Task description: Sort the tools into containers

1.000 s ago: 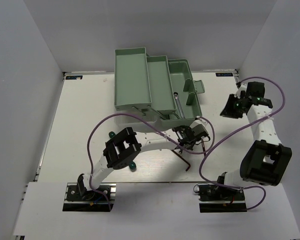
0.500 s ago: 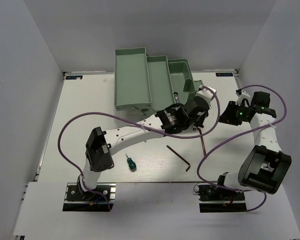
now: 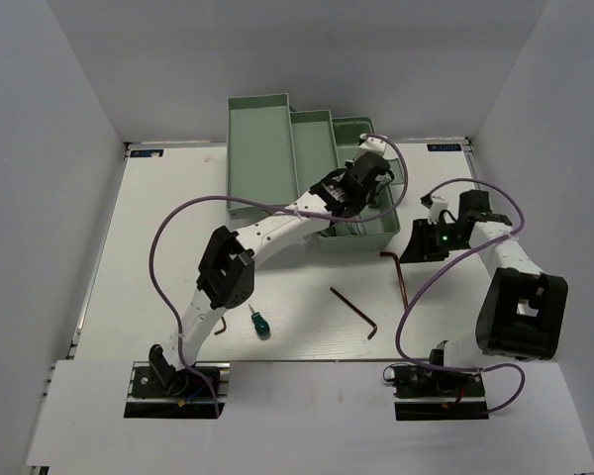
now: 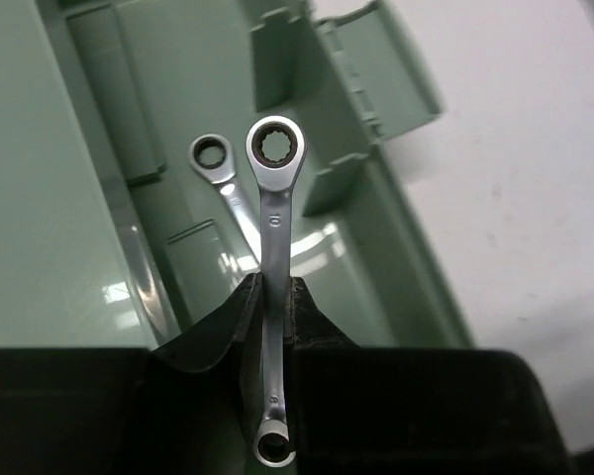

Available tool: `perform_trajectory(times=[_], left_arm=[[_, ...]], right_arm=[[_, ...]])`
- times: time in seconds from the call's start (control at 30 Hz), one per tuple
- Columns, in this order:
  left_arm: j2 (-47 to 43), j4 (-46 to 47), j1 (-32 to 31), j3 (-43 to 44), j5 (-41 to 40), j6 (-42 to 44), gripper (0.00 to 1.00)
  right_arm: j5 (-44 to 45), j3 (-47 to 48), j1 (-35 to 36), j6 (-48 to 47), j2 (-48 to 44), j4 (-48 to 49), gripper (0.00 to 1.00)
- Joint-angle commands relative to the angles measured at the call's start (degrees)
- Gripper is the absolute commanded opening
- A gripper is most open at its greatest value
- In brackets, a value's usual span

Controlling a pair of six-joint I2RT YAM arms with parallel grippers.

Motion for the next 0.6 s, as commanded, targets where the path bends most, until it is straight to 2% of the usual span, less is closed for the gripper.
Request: perform_trajectory(times=[0.0, 0.13, 0.27, 0.3, 0.4, 0.57], left_arm=[[0.38, 1.18, 1.61, 4.03, -0.48, 0.02, 0.04], [3.64, 1.18, 2.75, 7.63, 2.69, 0.02, 0.15], [6.01, 1.18, 3.28, 10.01, 4.28, -0.51, 0.41], [6.02, 1.18, 3.28, 10.01, 4.8, -0.51, 0.54], [6.02, 1.71, 3.28, 10.01, 5.42, -1.12, 0.75], [0.24, 2.24, 3.28, 8.7, 5.95, -1.12, 0.77]], right_arm=[[7.87, -1.63, 2.95, 0.83, 1.85, 5.42, 0.47], [12.97, -2.42, 5.41, 2.42, 3.96, 6.75, 0.47], [16.4, -3.48, 6.99, 2.34, 4.67, 6.84, 0.47], [16.93, -4.18, 7.26, 2.08, 4.84, 7.01, 0.47], [17.46, -5.67, 8.4, 1.9, 5.63, 7.36, 0.47], [21.14, -6.03, 11.3, 3.39, 7.92, 7.89, 0.47]])
